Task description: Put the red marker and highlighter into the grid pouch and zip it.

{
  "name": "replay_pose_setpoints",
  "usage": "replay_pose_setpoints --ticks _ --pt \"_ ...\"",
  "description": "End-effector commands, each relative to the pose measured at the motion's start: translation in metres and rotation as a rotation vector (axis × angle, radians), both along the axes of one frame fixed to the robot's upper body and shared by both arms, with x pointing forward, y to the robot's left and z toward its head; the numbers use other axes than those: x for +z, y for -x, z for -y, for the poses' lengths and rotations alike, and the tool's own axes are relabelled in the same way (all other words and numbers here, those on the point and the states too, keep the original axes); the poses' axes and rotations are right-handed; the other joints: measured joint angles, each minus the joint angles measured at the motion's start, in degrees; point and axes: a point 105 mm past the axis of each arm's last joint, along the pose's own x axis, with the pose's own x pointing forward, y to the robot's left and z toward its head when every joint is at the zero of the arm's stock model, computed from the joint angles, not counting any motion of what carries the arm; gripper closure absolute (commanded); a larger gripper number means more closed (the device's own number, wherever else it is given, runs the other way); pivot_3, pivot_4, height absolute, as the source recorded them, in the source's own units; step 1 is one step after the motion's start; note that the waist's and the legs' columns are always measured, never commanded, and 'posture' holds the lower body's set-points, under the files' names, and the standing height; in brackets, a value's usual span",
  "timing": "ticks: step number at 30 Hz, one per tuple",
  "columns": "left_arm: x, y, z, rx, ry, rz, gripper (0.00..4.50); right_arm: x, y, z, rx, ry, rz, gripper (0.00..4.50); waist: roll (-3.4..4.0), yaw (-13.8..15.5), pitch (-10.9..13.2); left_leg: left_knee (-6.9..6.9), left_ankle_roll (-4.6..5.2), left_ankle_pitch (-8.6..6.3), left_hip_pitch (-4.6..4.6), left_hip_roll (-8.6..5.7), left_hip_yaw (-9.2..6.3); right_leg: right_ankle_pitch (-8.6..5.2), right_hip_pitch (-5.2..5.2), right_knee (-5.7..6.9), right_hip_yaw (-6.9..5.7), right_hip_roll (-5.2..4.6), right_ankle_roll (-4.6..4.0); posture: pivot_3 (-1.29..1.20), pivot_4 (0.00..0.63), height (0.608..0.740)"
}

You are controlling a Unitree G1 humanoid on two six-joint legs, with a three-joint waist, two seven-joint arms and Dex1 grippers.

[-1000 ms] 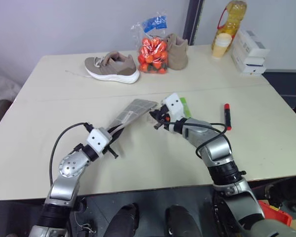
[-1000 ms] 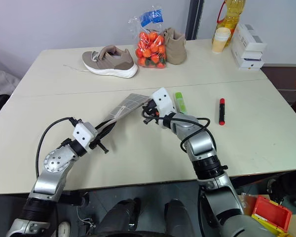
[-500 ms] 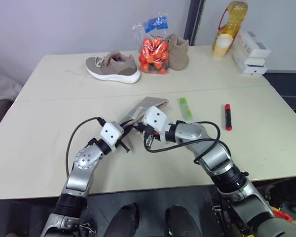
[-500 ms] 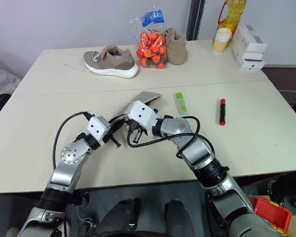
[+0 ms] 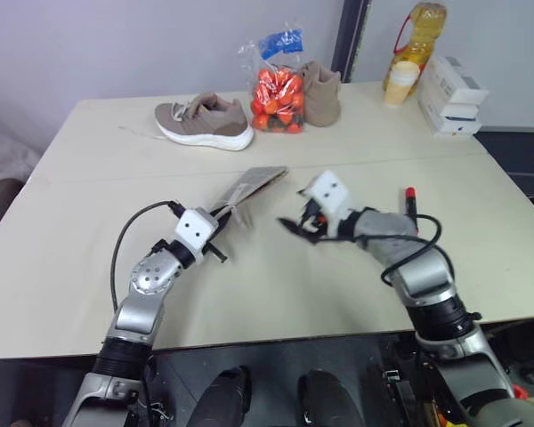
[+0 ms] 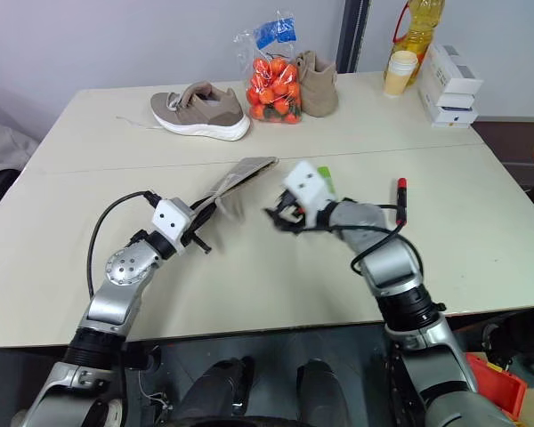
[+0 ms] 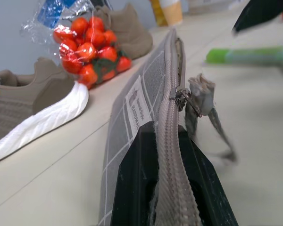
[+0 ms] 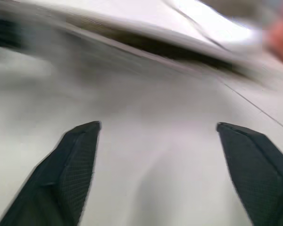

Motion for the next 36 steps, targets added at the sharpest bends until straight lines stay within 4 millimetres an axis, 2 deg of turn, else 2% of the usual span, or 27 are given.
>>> replay_pose_setpoints --ticks 1,5,9,12,13,16,17,19,23,27,30,36 --pt "0.0 -0.001 -0.01 0.019 -0.046 0.016 4.5 0.0 -0.022 0.038 -0.216 -0.047 -0.003 0.38 0.0 -0.1 0.0 -0.02 0.0 0.0 0.0 0.01 0.01 0.0 -0.02 0.0 0.01 0.0 0.0 0.0 0.15 0.74" --pt "0.001 -0.004 -0.01 0.02 -0.038 0.017 4.5 -0.016 -0.037 0.059 -0.358 -0.097 -0.061 0.38 0.0 -0.2 0.0 -0.04 -0.01 0.01 0.0 0.01 0.05 0.0 -0.04 0.01 0.04 -0.01 -0.01 0.0 0.15 0.74" --pt "0.001 -0.004 -0.007 0.017 -0.029 0.016 4.5 -0.029 -0.042 0.056 -0.378 -0.165 -0.129 0.38 0.0 -0.2 0.0 -0.04 -0.01 0.02 0.0 0.01 0.05 0.01 -0.03 0.02 0.04 0.0 -0.01 0.0 0.15 0.74" --pt "0.001 -0.005 -0.007 0.025 -0.007 0.012 4.5 -0.034 -0.043 0.056 -0.39 -0.179 -0.139 1.24 0.0 -0.1 0.0 -0.03 -0.01 0.02 0.0 0.01 0.06 0.01 -0.02 0.02 0.05 -0.01 -0.01 0.0 0.15 0.74" --pt "0.001 -0.005 -0.008 0.029 0.003 0.01 4.5 -0.034 -0.043 0.056 -0.39 -0.178 -0.129 1.65 0.0 -0.1 0.0 -0.03 -0.01 0.02 0.0 0.0 0.06 0.01 -0.02 0.02 0.05 -0.01 -0.01 0.0 0.15 0.74" --pt "0.003 -0.005 -0.008 0.032 0.02 0.009 4.5 -0.027 -0.042 0.055 -0.368 -0.165 -0.081 3.34 0.0 -0.1 0.0 -0.03 -0.01 0.02 0.0 0.0 0.05 0.01 -0.03 0.03 0.05 -0.01 -0.01 0.0 0.15 0.74" --pt "0.003 -0.005 -0.009 0.032 0.024 0.008 4.5 -0.025 -0.041 0.054 -0.355 -0.158 -0.066 3.65 0.0 -0.1 0.0 -0.03 -0.01 0.02 0.0 0.0 0.05 0.01 -0.03 0.03 0.05 -0.01 -0.01 0.0 0.15 0.74" --pt "0.005 -0.005 -0.009 0.029 0.046 0.006 4.5 -0.015 -0.037 0.048 -0.289 -0.114 -0.009 3.61 0.01 -0.1 0.0 -0.03 -0.01 0.03 0.0 0.0 0.06 0.01 -0.03 0.03 0.05 -0.01 -0.01 0.0 0.15 0.74" --pt "0.009 -0.005 -0.008 0.014 0.07 0.008 4.5 0.01 -0.016 0.03 -0.072 0.003 0.123 3.61 0.01 -0.1 0.0 -0.02 -0.01 0.02 -0.01 0.0 0.07 0.01 -0.04 0.03 0.04 -0.01 0.0 0.0 0.15 0.74" --pt "0.012 -0.008 -0.007 0.007 0.087 0.01 4.5 0.026 0.009 0.021 0.085 -0.007 0.149 3.61 0.0 0.0 0.0 0.0 -0.01 0.02 -0.01 0.0 0.05 0.0 0.01 0.01 0.02 -0.01 0.0 0.0 0.15 0.74" --pt "0.015 -0.009 -0.003 -0.011 0.095 0.016 4.5 0.027 0.024 0.013 0.162 0.005 0.126 3.61 -0.01 0.1 0.0 0.05 -0.01 0.02 -0.01 0.0 0.02 0.0 0.03 0.02 0.0 -0.01 0.0 0.0 0.15 0.74" --pt "0.018 -0.009 0.004 -0.039 0.119 0.018 4.5 0.025 0.027 0.001 0.175 -0.004 0.117 3.61 -0.01 0.1 0.0 0.07 -0.01 0.02 -0.01 0.0 0.03 0.0 0.04 0.02 0.0 -0.01 0.0 0.0 0.15 0.74"
